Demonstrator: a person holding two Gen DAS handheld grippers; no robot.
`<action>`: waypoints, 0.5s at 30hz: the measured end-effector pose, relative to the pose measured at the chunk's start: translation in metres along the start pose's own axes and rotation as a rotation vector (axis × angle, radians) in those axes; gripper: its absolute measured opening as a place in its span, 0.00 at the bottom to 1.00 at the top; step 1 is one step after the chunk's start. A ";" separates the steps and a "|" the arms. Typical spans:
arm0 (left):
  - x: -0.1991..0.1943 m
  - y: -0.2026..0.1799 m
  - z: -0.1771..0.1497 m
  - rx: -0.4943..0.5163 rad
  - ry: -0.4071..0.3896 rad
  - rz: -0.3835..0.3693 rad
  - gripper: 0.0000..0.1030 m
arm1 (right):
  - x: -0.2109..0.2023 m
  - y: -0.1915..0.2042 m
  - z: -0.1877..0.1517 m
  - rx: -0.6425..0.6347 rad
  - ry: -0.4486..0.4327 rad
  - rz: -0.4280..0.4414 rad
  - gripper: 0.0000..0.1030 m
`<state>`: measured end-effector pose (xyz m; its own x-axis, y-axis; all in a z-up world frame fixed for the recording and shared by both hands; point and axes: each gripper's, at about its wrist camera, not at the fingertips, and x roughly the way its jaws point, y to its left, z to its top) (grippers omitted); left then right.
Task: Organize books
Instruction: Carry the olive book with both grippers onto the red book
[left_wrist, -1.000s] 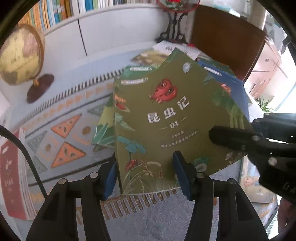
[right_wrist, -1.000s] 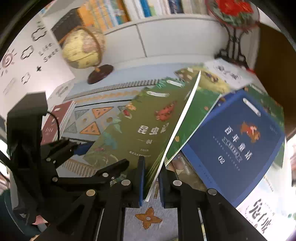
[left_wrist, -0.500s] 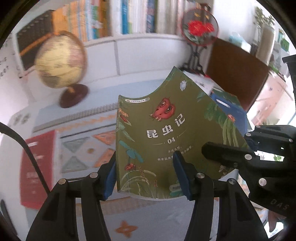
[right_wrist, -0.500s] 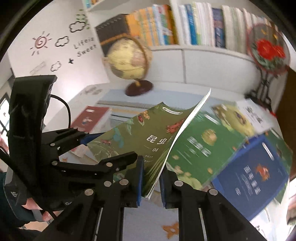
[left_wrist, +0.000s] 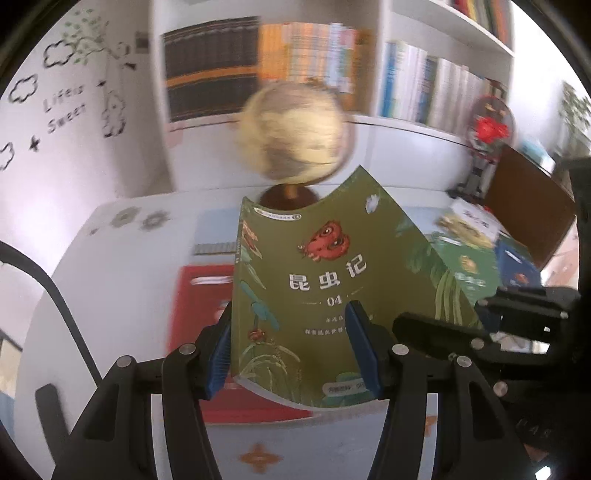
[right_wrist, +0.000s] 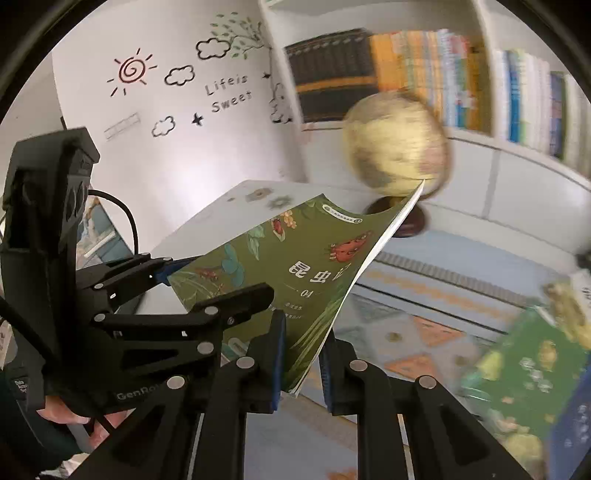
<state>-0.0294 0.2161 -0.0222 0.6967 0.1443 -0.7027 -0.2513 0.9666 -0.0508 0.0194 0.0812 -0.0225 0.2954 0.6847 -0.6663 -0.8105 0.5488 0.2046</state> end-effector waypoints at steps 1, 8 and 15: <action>0.002 0.016 -0.002 -0.008 0.003 0.008 0.52 | 0.014 0.012 0.004 0.003 0.007 0.011 0.15; 0.020 0.065 -0.013 -0.022 0.037 0.015 0.52 | 0.073 0.048 0.016 0.018 0.055 0.019 0.15; 0.040 0.080 -0.026 -0.029 0.086 -0.017 0.52 | 0.101 0.045 0.013 0.054 0.106 -0.013 0.16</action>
<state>-0.0391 0.2935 -0.0721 0.6407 0.1081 -0.7602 -0.2605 0.9619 -0.0827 0.0196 0.1817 -0.0714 0.2477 0.6244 -0.7408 -0.7777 0.5842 0.2323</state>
